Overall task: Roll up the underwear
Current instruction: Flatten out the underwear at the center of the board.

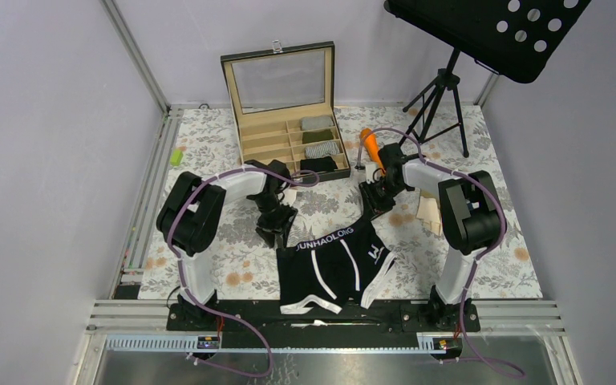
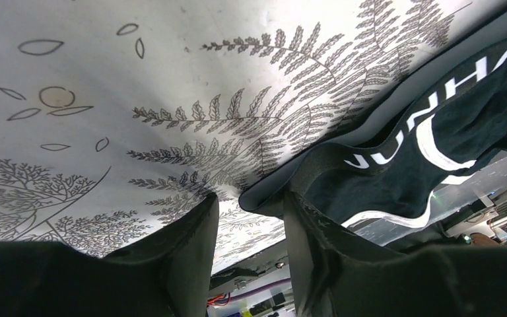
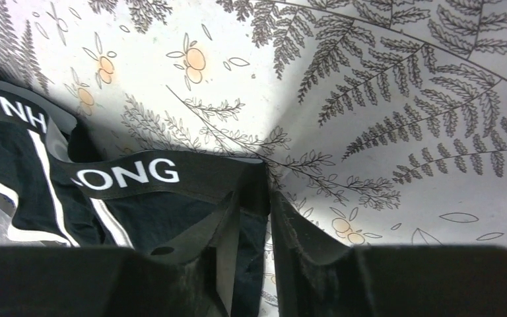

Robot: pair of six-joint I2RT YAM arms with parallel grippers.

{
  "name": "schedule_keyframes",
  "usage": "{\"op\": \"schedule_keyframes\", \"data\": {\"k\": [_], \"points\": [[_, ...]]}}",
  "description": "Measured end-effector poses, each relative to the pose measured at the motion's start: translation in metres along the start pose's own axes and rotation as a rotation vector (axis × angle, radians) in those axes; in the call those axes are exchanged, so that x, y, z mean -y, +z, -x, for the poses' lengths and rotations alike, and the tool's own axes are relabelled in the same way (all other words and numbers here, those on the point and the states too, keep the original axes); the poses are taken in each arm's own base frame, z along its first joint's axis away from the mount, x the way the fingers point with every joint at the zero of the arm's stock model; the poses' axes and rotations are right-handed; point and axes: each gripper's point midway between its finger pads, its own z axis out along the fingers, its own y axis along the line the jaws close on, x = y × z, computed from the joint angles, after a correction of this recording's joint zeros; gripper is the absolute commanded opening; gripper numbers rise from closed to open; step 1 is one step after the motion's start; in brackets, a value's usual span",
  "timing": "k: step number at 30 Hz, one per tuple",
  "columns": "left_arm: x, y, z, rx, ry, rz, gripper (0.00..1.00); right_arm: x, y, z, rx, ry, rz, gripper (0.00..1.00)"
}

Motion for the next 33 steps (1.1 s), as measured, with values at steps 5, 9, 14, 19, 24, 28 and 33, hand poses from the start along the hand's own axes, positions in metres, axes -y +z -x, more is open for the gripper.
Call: {"op": "schedule_keyframes", "data": {"k": [5,9,14,19,24,28,33], "points": [[-0.002,-0.001,-0.002,-0.006,0.002,-0.005,0.45,0.005,0.001,-0.001,-0.007,-0.007,-0.022,0.0],[-0.002,-0.001,-0.008,-0.03,0.032,-0.028,0.46,0.009,0.0,-0.001,-0.007,0.005,-0.046,0.0],[0.004,0.001,-0.009,-0.041,0.085,-0.082,0.37,0.015,-0.009,-0.006,0.018,0.055,-0.061,0.0],[0.004,0.004,0.001,-0.042,0.117,-0.095,0.02,0.021,-0.017,-0.012,0.037,0.092,-0.078,0.0],[-0.001,-0.004,0.03,0.045,0.189,-0.043,0.0,0.031,-0.039,-0.008,0.098,0.138,-0.097,0.0],[-0.002,-0.025,0.068,0.204,0.254,0.018,0.36,0.033,-0.064,-0.005,0.184,0.166,-0.106,0.3],[0.0,-0.045,0.086,0.307,0.26,0.062,0.43,0.027,-0.062,-0.011,0.181,0.181,-0.085,0.4]]}}
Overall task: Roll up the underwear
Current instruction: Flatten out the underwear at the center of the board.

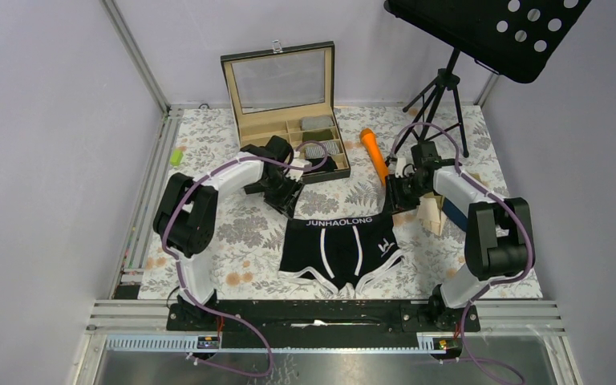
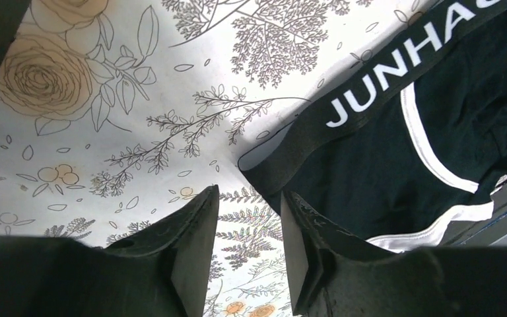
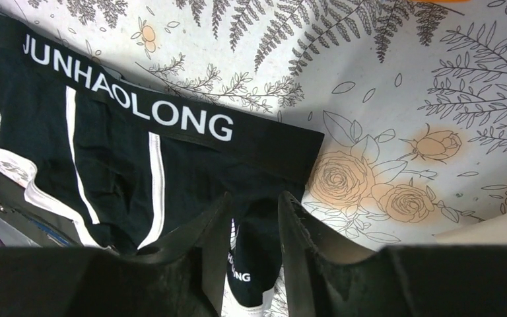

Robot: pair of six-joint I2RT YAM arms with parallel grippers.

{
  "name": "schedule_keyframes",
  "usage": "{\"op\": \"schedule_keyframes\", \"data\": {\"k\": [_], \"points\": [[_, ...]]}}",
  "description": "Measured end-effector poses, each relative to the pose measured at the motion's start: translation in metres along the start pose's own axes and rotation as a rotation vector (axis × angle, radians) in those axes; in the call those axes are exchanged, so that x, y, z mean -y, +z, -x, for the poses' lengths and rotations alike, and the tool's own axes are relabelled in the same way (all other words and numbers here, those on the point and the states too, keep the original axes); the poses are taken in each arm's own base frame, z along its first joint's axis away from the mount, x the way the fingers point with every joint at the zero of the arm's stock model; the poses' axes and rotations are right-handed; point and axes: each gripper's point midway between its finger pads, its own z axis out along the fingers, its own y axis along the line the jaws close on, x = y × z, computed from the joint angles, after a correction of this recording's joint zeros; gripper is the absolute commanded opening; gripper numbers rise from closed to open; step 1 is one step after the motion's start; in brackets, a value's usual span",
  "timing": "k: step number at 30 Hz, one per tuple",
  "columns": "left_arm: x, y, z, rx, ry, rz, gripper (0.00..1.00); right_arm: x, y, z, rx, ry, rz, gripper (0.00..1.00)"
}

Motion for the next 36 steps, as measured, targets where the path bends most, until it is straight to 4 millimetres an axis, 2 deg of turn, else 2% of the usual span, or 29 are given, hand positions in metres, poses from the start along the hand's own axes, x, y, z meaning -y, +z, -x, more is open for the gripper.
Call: {"op": "schedule_keyframes", "data": {"k": [6,12,16,20,22,24,28,30,33,36], "points": [[-0.004,0.005,-0.012,-0.03,-0.063,0.015,0.47,0.006,0.01,-0.004,-0.031,0.009,-0.007,0.41],[-0.006,0.015,-0.016,-0.056,-0.098,0.009,0.48,0.014,0.017,-0.007,-0.057,0.018,-0.03,0.44],[-0.006,0.024,-0.021,-0.09,-0.124,-0.007,0.4,0.019,0.019,-0.007,-0.06,0.016,-0.051,0.46],[-0.007,0.026,-0.019,-0.089,-0.135,-0.009,0.24,0.026,0.026,-0.011,-0.083,0.02,-0.073,0.5],[-0.006,0.028,-0.018,-0.091,-0.141,-0.017,0.16,0.028,0.029,-0.011,-0.101,0.029,-0.071,0.47],[-0.005,0.03,-0.017,-0.096,-0.146,-0.029,0.02,0.028,0.03,-0.007,-0.099,0.027,-0.067,0.38],[-0.004,0.03,-0.016,-0.093,-0.159,-0.058,0.0,0.024,0.037,-0.003,-0.102,0.031,-0.023,0.12],[-0.006,0.029,-0.016,-0.088,-0.168,-0.064,0.0,0.021,0.039,-0.003,-0.104,0.034,-0.002,0.02],[-0.015,0.025,-0.014,-0.073,-0.189,-0.055,0.0,0.017,0.039,0.001,-0.094,0.032,0.019,0.0],[-0.031,0.02,-0.011,-0.04,-0.212,-0.02,0.0,0.015,0.037,0.013,-0.064,0.017,0.027,0.05]]}}
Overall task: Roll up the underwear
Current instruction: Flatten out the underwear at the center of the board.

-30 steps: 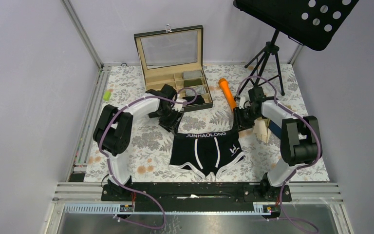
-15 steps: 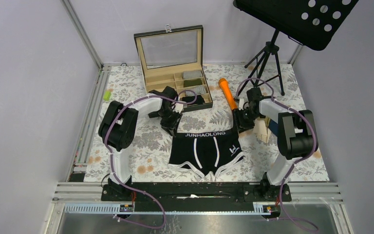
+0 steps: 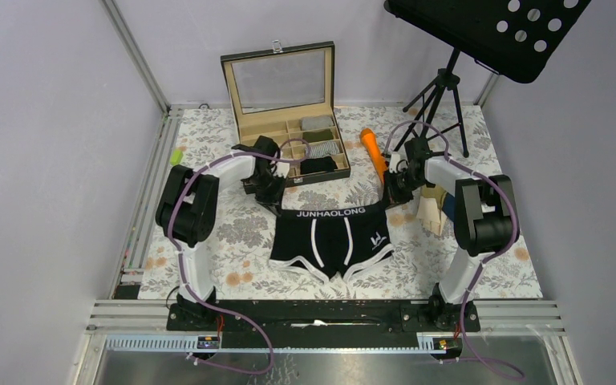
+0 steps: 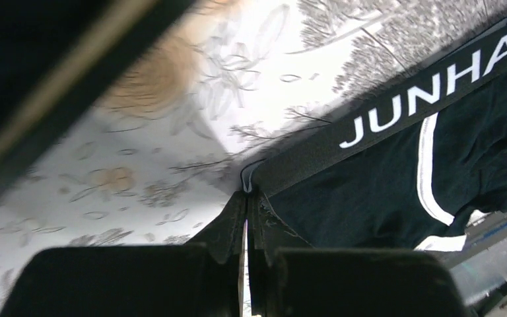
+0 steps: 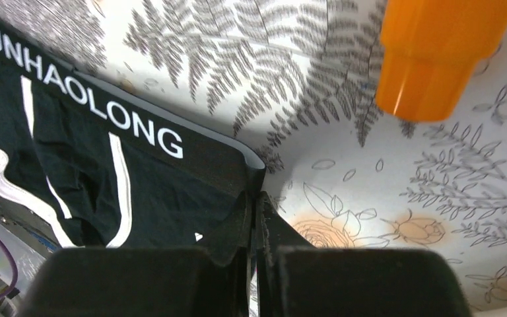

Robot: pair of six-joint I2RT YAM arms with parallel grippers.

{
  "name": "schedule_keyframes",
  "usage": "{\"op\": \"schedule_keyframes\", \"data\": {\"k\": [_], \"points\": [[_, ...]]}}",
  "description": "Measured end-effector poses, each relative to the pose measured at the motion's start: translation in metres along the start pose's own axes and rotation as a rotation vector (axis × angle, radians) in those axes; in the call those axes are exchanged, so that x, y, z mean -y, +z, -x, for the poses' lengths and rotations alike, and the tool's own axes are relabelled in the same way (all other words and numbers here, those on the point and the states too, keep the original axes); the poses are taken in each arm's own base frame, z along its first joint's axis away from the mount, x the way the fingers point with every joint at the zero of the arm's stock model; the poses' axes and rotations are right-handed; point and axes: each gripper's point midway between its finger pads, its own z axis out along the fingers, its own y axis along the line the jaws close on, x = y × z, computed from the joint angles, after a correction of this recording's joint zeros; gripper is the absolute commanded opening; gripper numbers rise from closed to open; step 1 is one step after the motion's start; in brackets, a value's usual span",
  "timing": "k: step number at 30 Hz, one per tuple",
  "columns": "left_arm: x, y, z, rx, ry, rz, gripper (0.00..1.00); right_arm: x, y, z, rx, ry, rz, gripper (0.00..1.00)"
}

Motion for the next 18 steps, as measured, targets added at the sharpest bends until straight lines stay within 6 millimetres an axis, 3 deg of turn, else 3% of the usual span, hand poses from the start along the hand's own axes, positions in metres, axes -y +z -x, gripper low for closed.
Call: {"op": "schedule_keyframes", "data": {"k": [5,6,9,11,14,18], "points": [[-0.018,-0.008,0.016,0.074,-0.005,0.057,0.0,-0.002,0.0,0.027,0.049,-0.027,0.013,0.27],[-0.019,-0.008,0.017,0.078,-0.003,0.065,0.04,-0.001,0.001,0.032,0.051,-0.03,0.013,0.33],[-0.022,-0.008,0.017,0.079,-0.003,0.087,0.29,0.001,0.003,0.039,0.051,-0.034,0.011,0.44],[-0.024,-0.009,0.017,0.079,0.004,0.101,0.38,-0.001,-0.001,0.04,0.047,-0.04,0.01,0.48],[-0.023,-0.018,0.019,0.098,0.007,0.114,0.4,-0.005,-0.011,0.039,0.054,-0.065,0.007,0.5],[-0.01,-0.05,0.022,0.185,0.053,0.109,0.42,-0.02,-0.041,0.02,0.073,-0.125,0.007,0.49]]}}
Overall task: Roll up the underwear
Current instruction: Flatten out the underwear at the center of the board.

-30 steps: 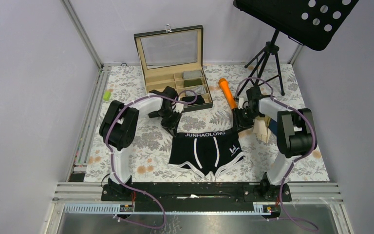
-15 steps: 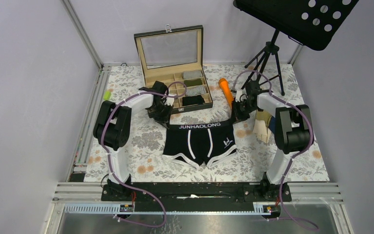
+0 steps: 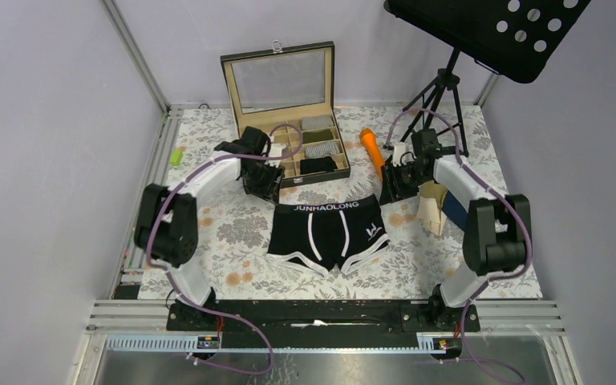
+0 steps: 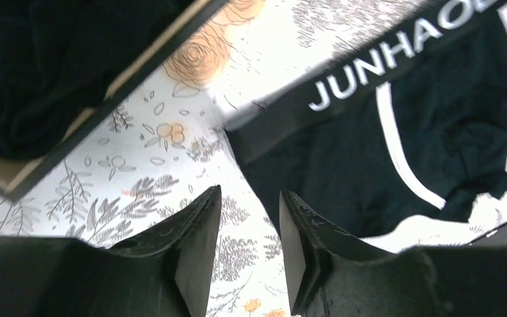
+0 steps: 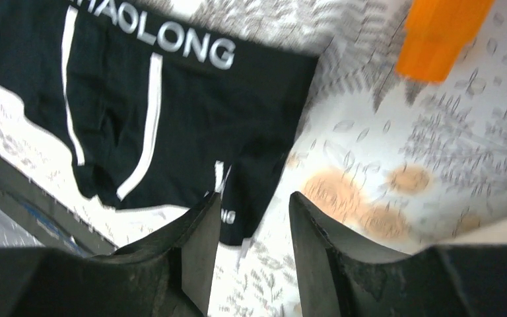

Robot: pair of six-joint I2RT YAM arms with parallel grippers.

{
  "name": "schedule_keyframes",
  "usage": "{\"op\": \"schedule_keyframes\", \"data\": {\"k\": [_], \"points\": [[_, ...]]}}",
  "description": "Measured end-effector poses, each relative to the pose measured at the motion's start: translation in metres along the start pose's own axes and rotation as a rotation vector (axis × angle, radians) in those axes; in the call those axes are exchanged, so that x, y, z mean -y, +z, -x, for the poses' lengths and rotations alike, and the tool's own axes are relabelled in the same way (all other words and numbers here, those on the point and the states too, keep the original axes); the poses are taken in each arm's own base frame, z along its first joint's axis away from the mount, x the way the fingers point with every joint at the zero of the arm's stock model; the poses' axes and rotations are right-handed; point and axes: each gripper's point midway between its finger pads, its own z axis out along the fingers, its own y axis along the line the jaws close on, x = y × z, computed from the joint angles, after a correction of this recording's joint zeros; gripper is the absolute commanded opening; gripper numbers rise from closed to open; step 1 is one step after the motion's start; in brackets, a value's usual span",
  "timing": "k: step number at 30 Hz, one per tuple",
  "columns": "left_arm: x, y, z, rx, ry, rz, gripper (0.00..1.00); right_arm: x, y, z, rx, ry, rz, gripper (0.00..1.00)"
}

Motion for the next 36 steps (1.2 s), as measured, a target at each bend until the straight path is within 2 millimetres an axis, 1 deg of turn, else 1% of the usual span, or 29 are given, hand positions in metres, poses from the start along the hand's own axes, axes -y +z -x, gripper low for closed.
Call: {"op": "schedule_keyframes", "data": {"k": [3,5,6,10,12,15,17,21,25,29,35,36], "points": [[0.008,-0.022,-0.005,0.052,0.04,-0.012,0.46,-0.013,-0.02,-0.014,0.022,-0.06,0.008,0.49],[0.009,-0.028,-0.012,0.055,0.049,-0.01,0.47,-0.023,-0.032,-0.027,0.041,-0.103,0.02,0.49],[0.009,-0.027,-0.016,0.05,0.048,-0.009,0.48,-0.026,-0.037,-0.032,0.055,-0.122,0.022,0.51],[0.002,-0.013,-0.032,0.018,-0.005,0.017,0.48,-0.044,-0.053,-0.047,0.149,-0.203,0.044,0.59],[0.001,-0.008,-0.033,0.019,-0.028,0.02,0.48,-0.051,-0.058,-0.052,0.197,-0.24,0.057,0.59],[-0.001,0.004,-0.024,0.044,-0.052,0.02,0.48,-0.056,-0.059,-0.057,0.23,-0.274,0.073,0.6],[-0.004,0.016,-0.02,0.042,-0.068,0.019,0.47,-0.056,-0.058,-0.058,0.226,-0.278,0.076,0.59],[-0.009,0.039,-0.022,0.011,-0.102,0.017,0.41,-0.055,-0.057,-0.058,0.223,-0.286,0.074,0.6],[-0.01,0.04,-0.009,0.047,-0.108,0.022,0.4,-0.056,-0.059,-0.057,0.233,-0.303,0.072,0.6],[-0.01,0.043,-0.006,0.055,-0.111,0.018,0.31,-0.058,-0.061,-0.057,0.243,-0.32,0.078,0.6],[-0.007,0.047,-0.004,0.059,-0.114,-0.006,0.23,-0.062,-0.06,-0.058,0.239,-0.335,0.091,0.6],[-0.006,0.047,-0.004,0.058,-0.113,-0.008,0.19,-0.062,-0.06,-0.058,0.237,-0.341,0.094,0.6]]}}
